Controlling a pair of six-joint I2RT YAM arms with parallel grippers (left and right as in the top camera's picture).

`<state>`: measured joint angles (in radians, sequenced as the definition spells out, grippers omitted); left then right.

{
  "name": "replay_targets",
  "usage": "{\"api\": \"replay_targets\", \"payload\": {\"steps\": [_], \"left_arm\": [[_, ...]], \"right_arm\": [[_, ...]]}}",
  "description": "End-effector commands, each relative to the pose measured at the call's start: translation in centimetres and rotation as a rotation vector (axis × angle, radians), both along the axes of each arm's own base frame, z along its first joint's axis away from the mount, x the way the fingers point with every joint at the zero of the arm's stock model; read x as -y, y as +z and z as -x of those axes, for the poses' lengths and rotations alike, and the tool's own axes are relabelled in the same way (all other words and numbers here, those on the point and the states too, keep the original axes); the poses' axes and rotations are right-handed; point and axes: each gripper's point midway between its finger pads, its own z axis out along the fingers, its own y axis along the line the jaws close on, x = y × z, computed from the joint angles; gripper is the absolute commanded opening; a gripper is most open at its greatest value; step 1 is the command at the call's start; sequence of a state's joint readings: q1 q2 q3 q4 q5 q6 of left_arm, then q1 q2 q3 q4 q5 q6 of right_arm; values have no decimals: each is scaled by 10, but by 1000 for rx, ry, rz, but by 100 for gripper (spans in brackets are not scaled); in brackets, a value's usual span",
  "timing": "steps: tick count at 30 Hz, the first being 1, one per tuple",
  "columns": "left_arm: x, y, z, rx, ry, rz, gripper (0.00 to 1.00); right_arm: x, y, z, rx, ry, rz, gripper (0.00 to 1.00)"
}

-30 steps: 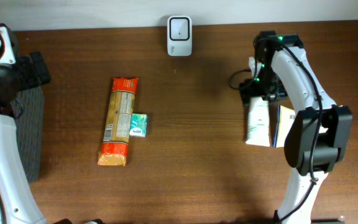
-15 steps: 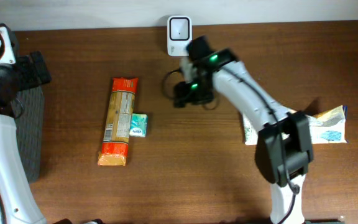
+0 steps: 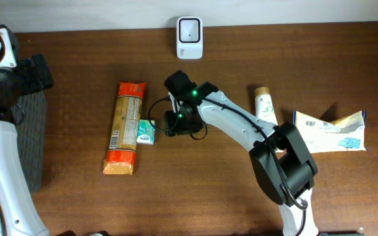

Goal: Scan the item barcode
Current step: 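Move the right gripper to the green tissue pack and grasp it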

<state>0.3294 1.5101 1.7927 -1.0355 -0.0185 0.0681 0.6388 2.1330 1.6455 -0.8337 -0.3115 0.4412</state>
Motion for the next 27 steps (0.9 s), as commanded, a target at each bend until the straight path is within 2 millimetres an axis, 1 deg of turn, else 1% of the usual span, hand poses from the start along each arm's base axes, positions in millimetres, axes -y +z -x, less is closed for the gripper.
{"api": "replay_targets", "payload": {"steps": [1,9,12,14,16,20,23,27], "left_arm": [[-1,7,1,12,-6,-19,99],[-1,7,1,12,-6,-19,99],[-1,7,1,12,-6,-19,99],[-1,7,1,12,-6,-19,99],[-1,7,1,12,-6,-19,99],[-1,7,1,12,-6,-19,99],[-1,7,1,12,-6,-19,99],[-1,7,1,12,-6,-19,99]], "right_arm": [[-1,-6,3,-12,-29,7,47],[-25,-3,11,26,19,-24,43],[-31,-2,11,29,1,-37,38],[-39,0,10,42,-10,-56,33],[-47,1,8,61,-4,-75,32],[-52,-11,7,70,-59,-43,32],[-54,-22,8,60,-54,-32,33],[-54,-27,9,53,-52,-30,33]]}}
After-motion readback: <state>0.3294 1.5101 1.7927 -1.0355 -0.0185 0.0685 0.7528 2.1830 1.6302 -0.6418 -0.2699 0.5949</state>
